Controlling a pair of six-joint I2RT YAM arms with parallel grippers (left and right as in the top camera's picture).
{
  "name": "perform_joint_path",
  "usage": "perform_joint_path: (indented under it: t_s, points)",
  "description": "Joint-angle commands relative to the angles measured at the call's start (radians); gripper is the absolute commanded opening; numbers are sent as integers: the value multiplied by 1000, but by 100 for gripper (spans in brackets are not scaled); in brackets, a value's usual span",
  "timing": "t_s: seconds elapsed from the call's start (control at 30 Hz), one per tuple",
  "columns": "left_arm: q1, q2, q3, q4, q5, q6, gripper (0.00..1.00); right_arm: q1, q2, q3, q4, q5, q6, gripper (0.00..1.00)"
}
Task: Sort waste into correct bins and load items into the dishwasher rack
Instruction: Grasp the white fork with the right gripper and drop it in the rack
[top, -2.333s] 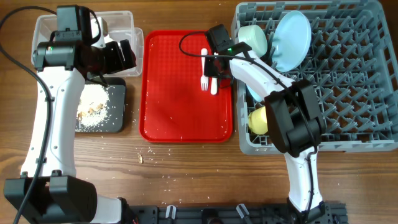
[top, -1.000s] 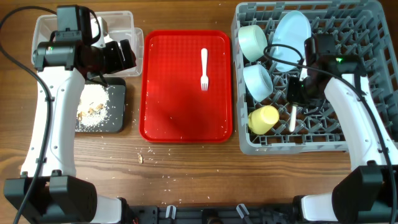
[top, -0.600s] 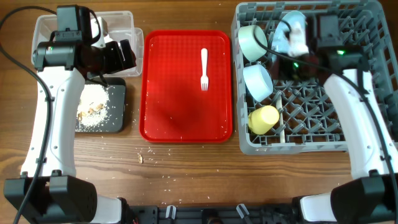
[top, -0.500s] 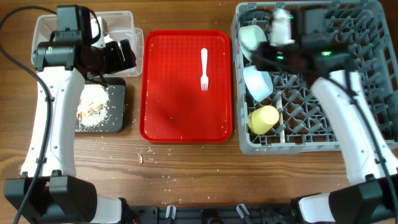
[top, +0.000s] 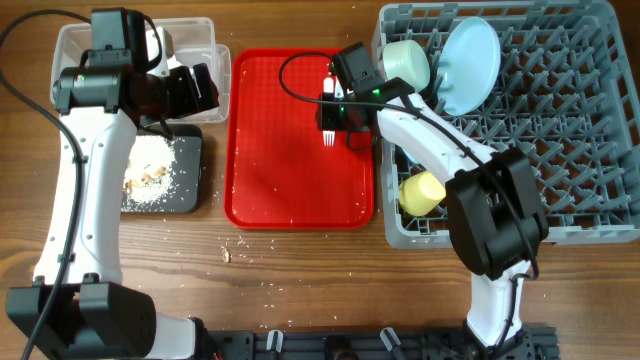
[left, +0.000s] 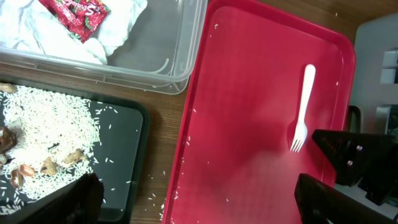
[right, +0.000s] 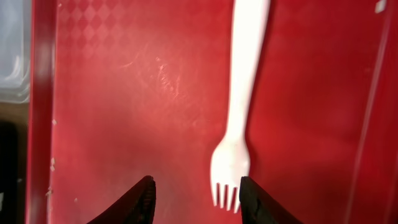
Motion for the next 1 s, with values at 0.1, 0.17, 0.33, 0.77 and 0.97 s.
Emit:
perform_joint_path:
  t_s: [0.1,0.17,0.33,0.77,0.97]
  points:
    - [0,-3,14,0,-6,5,100,-2,84,34,-13,96,21,45]
    - [0,-3,14,0,-6,5,100,-2,100,34,-13,96,22,44]
    - [0,-3,14,0,-6,5,100,-2,146,34,-9,87,48,31]
    - [0,-3,14,0,-6,5,100,-4,175,36,-24,-11,42,4]
    - [0,-3,14,0,-6,5,100,-5,-33,129,-175,-26,-160,4]
